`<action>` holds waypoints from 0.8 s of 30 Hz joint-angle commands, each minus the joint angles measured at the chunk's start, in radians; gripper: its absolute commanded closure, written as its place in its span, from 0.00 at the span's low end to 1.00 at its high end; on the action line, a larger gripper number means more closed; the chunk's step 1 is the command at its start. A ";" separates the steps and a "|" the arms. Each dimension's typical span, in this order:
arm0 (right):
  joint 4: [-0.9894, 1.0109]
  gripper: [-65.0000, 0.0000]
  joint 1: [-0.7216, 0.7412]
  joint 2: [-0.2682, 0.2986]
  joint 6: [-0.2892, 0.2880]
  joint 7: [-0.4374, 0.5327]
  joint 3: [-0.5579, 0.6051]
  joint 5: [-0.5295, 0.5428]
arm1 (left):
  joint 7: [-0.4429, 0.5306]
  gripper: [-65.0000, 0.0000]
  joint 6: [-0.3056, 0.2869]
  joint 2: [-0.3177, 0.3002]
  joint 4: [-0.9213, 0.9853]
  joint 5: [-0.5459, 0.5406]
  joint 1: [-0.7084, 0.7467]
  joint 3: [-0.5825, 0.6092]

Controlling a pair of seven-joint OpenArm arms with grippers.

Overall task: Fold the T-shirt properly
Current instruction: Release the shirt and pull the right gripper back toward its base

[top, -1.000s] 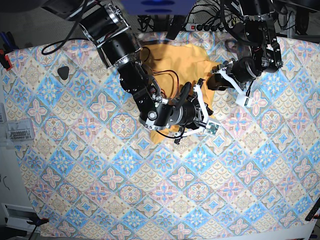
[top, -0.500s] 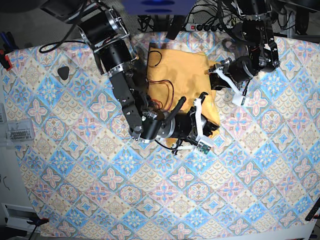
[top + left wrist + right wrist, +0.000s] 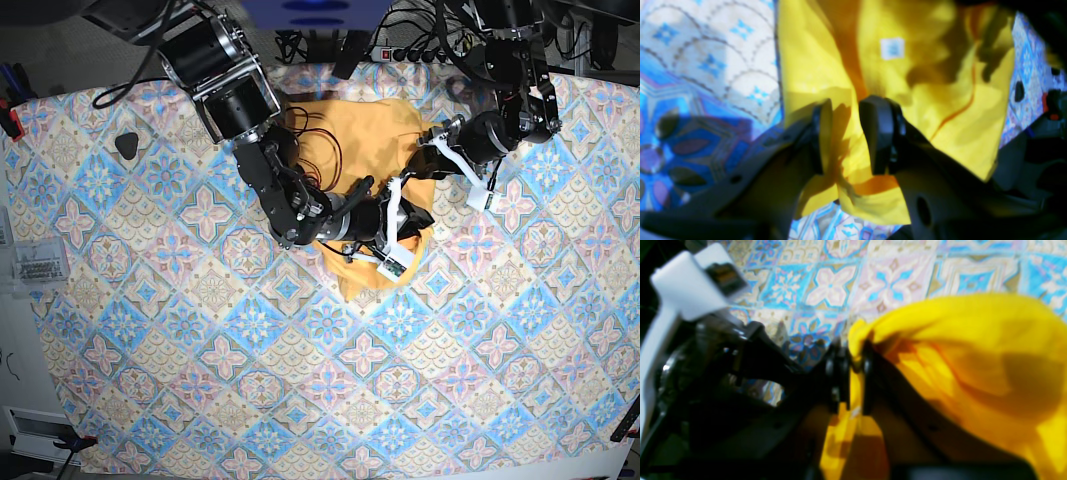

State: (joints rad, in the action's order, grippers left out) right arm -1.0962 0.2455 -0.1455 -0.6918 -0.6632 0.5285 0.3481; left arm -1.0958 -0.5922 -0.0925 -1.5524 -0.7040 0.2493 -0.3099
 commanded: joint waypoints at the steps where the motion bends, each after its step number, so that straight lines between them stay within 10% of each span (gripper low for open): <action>1: 0.004 0.91 0.021 -0.012 -0.006 0.035 -0.009 0.022 | 0.013 0.72 -0.007 -0.006 -0.016 -0.018 -0.006 -0.002; 24: -0.058 0.56 0.027 0.030 -0.006 0.039 -0.270 0.021 | 0.013 0.72 -0.007 -0.005 -0.016 -0.019 -0.006 0.002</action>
State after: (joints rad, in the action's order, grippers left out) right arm -1.1393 0.2523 -0.1169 -0.6876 -0.6399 0.2626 0.3492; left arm -1.0954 -0.5922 -0.0940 -1.5524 -0.7040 0.2493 -0.3092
